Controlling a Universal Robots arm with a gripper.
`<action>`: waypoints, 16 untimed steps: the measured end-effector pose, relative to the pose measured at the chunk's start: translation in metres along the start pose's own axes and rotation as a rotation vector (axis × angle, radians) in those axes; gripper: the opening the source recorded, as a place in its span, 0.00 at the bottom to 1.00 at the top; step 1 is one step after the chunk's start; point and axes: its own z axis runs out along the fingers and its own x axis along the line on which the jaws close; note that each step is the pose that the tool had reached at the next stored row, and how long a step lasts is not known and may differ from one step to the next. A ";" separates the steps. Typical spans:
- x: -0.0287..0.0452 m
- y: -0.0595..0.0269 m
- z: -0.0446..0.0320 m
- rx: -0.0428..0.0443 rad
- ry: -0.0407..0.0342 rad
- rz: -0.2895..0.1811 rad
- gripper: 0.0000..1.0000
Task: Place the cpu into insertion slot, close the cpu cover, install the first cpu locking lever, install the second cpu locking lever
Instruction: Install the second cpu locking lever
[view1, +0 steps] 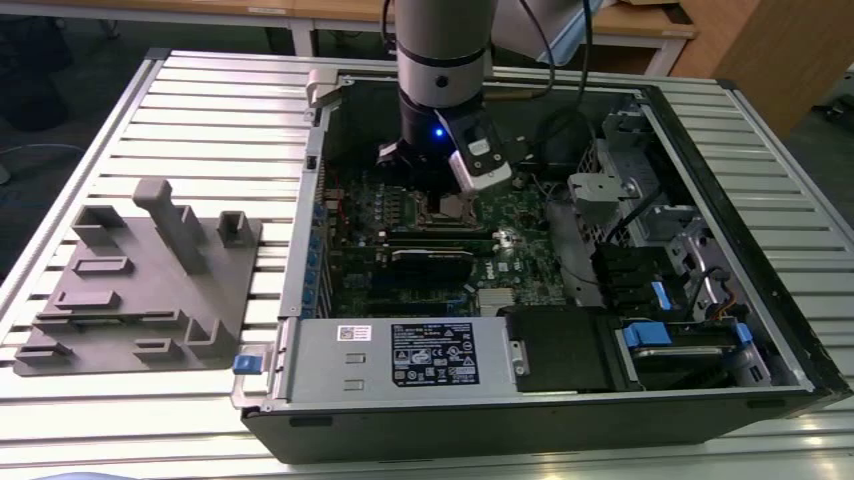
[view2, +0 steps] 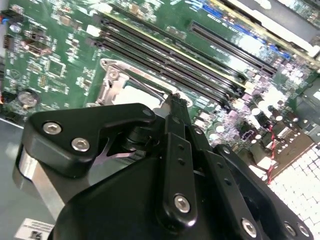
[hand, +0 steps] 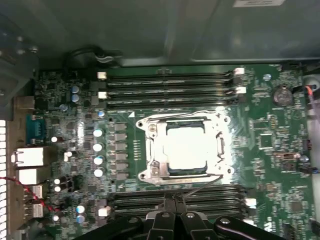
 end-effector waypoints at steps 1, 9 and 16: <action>0.0012 -0.0002 0.0012 0.0000 0.0000 0.000 0.11; 0.0062 -0.0018 0.0149 0.0008 -0.0006 0.010 0.11; 0.0109 -0.0036 0.0205 0.0014 -0.0014 0.019 0.11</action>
